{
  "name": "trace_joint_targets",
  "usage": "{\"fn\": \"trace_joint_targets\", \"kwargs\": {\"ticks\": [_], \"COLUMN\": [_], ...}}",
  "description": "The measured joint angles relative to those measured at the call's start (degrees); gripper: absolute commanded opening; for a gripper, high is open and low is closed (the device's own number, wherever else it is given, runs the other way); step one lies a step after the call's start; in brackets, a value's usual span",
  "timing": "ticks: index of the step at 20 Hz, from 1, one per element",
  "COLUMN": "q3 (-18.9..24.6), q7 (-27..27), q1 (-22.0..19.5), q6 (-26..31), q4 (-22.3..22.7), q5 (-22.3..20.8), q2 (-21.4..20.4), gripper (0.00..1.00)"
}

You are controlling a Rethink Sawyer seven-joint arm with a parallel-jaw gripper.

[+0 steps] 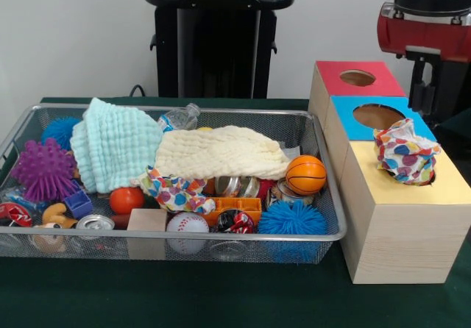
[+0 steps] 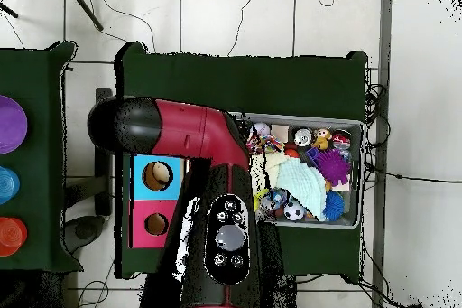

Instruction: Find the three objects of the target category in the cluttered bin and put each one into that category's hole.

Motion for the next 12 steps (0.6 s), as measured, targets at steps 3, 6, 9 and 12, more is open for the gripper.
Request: {"fn": "trace_joint_targets", "kwargs": {"ticks": [3, 6, 9, 12], "q3": [0.00, 0.00, 0.00, 0.00], "q7": [0.00, 0.00, 0.00, 0.00], "q1": [0.00, 0.00, 0.00, 0.00], "q6": [-0.14, -0.27, -0.68, -1.57], "q4": [0.00, 0.01, 0.03, 0.13], "q5": [-0.01, -0.06, -0.11, -0.16], "q2": [-0.01, 0.02, 0.06, 0.10], "gripper": [0.00, 0.00, 0.00, 0.00]}}
